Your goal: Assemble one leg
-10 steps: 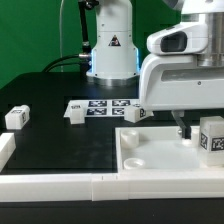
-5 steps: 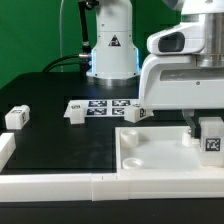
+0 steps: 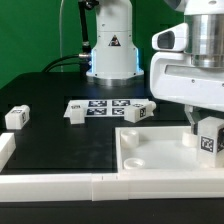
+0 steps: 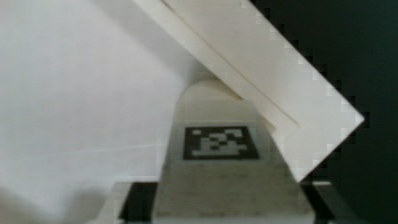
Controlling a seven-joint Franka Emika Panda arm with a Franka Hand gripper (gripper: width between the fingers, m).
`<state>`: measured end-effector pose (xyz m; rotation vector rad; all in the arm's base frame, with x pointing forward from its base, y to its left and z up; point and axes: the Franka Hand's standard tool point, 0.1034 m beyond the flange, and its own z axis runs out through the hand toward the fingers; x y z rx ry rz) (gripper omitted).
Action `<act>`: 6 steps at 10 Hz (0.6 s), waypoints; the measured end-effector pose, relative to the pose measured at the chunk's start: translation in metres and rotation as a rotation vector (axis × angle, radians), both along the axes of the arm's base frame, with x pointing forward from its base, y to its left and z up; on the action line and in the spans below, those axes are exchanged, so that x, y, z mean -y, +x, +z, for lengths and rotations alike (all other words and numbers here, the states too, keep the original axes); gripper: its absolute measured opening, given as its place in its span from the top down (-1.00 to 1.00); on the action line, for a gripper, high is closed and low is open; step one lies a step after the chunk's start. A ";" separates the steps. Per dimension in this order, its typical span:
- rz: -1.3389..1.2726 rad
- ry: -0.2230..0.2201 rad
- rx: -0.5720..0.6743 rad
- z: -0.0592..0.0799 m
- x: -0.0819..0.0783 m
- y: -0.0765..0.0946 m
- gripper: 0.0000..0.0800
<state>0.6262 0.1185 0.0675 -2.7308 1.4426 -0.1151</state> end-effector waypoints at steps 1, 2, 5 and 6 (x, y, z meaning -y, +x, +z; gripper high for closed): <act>-0.163 0.017 -0.005 0.000 -0.002 -0.001 0.27; -0.339 0.029 -0.009 0.000 -0.005 -0.002 0.27; -0.605 0.067 -0.013 0.000 -0.005 -0.002 0.26; -0.621 0.071 -0.014 0.000 -0.006 -0.002 0.26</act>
Offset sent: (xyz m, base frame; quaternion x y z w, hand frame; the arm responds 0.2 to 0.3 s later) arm 0.0006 -0.0040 -0.0035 0.0130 -0.0025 0.2378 0.9712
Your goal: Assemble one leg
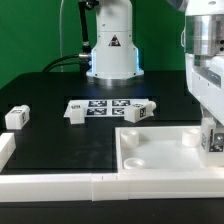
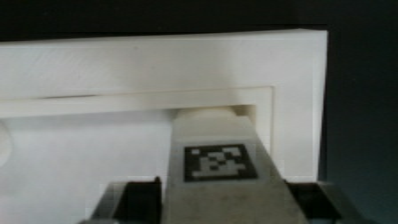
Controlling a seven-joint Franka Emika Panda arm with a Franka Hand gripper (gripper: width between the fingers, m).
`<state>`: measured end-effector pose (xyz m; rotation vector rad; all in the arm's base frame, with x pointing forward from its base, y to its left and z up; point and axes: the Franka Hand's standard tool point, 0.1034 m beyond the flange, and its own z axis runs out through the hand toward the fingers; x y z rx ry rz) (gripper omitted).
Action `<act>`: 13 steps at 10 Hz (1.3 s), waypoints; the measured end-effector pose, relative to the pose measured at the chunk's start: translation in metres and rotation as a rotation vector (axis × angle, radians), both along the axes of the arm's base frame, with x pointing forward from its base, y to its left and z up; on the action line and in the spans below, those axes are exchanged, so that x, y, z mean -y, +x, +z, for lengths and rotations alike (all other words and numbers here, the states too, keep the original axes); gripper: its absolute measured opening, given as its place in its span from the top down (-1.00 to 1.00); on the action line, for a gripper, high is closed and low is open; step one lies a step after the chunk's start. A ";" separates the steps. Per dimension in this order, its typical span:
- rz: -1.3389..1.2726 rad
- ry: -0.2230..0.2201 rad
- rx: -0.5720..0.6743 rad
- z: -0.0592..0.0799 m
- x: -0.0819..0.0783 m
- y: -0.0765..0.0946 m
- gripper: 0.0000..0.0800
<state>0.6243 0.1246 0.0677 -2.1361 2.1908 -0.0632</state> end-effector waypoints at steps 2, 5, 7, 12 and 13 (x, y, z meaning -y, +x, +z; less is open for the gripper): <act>0.146 -0.014 0.013 0.000 -0.001 0.001 -0.27; 0.559 -0.052 0.036 0.003 -0.004 0.003 -0.61; 0.887 -0.088 0.046 0.004 -0.002 0.004 -0.62; 1.517 -0.155 0.054 0.004 0.003 0.005 -0.62; 1.611 -0.164 0.053 0.003 0.006 0.005 -0.62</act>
Offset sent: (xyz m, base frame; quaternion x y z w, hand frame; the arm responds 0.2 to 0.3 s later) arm -0.0046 0.0105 0.0071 0.0126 -0.0156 -0.2962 0.9549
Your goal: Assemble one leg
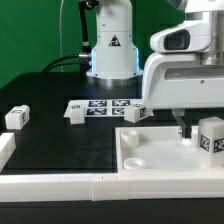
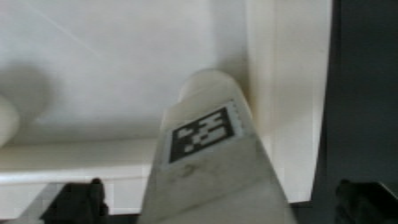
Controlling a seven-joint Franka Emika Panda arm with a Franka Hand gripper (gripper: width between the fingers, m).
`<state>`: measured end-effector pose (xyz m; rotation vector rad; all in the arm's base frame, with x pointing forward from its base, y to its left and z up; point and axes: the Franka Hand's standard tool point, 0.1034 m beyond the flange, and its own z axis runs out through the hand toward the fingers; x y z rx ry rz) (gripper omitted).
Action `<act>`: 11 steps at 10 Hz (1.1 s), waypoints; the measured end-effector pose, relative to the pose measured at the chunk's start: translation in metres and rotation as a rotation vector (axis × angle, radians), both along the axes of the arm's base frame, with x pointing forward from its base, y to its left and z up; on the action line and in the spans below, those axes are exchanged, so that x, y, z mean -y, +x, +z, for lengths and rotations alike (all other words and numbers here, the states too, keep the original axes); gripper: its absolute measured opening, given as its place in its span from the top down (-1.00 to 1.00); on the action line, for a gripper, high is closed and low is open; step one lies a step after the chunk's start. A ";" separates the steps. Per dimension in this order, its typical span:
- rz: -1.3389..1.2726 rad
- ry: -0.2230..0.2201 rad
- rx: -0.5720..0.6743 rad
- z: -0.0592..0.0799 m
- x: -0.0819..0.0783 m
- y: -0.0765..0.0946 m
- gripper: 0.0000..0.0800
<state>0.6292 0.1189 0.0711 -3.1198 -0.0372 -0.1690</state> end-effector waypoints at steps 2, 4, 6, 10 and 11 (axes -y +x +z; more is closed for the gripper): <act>0.144 -0.030 0.005 0.000 0.003 0.001 -0.62; 0.148 -0.032 0.005 0.000 0.003 0.001 -0.31; 0.140 -0.031 0.005 0.000 0.003 0.001 0.05; -0.210 0.008 0.000 0.000 -0.003 -0.001 0.27; -0.344 0.017 -0.001 -0.001 -0.002 -0.001 0.27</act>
Offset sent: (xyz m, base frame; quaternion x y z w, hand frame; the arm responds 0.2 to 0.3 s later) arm 0.0000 0.0000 0.0000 0.0000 0.0000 0.0000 1.0000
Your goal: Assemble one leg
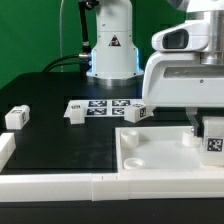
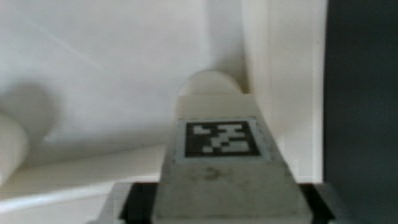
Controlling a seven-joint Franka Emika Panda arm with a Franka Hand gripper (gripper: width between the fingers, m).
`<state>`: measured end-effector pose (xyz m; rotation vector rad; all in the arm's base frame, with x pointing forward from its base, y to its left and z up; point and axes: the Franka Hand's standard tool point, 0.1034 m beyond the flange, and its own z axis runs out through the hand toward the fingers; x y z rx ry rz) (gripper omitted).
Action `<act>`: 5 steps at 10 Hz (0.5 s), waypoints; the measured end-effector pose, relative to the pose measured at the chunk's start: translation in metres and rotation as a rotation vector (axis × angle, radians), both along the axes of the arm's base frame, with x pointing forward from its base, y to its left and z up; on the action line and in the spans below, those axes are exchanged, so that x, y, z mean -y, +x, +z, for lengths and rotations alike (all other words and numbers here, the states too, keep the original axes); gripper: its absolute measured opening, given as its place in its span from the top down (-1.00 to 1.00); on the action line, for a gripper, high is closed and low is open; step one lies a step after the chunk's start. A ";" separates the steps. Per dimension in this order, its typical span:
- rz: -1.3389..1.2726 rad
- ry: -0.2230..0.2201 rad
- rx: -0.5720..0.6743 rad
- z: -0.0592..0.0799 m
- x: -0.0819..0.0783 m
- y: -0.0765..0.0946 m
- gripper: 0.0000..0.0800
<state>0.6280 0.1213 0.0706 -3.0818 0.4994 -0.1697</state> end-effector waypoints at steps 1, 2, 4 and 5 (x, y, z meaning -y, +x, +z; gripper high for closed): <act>-0.089 0.010 -0.001 -0.001 0.000 0.000 0.27; -0.263 0.029 -0.002 -0.002 0.001 0.000 0.27; -0.516 0.057 -0.004 -0.002 0.002 -0.001 0.27; -0.676 0.072 -0.004 -0.002 0.002 -0.001 0.27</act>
Offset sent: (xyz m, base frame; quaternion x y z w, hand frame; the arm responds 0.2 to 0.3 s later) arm 0.0062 -0.0033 -0.0026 0.0000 -0.0024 0.2355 0.9719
